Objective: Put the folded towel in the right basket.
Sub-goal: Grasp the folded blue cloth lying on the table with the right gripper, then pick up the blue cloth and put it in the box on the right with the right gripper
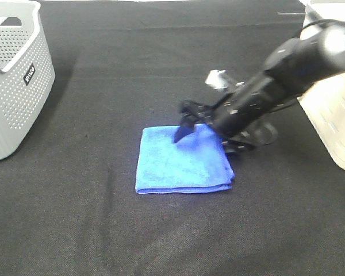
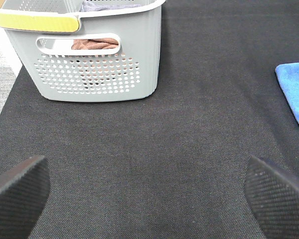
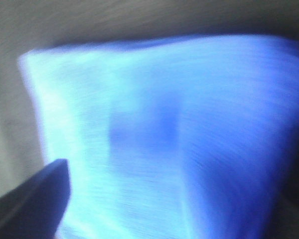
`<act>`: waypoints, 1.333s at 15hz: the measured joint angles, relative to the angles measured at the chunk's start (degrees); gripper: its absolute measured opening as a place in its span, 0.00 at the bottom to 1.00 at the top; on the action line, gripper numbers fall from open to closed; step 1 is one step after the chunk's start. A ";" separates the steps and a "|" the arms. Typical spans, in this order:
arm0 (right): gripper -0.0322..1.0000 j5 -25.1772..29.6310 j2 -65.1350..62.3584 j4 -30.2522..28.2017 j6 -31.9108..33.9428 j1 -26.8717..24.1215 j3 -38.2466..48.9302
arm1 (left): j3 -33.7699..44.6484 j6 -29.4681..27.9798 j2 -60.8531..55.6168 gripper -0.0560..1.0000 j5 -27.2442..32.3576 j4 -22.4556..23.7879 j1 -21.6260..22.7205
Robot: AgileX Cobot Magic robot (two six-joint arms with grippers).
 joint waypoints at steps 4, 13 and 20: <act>0.31 0.17 2.06 0.46 -0.40 1.72 -2.35 | 0.00 0.00 0.00 0.99 0.00 0.00 0.00; 0.23 15.87 -6.82 -2.92 -1.55 -2.52 -18.11 | 0.00 0.00 0.00 0.99 0.00 0.00 0.00; 0.23 34.26 -13.12 -14.73 8.25 -21.77 -50.31 | 0.00 0.00 0.00 0.99 0.00 0.00 0.00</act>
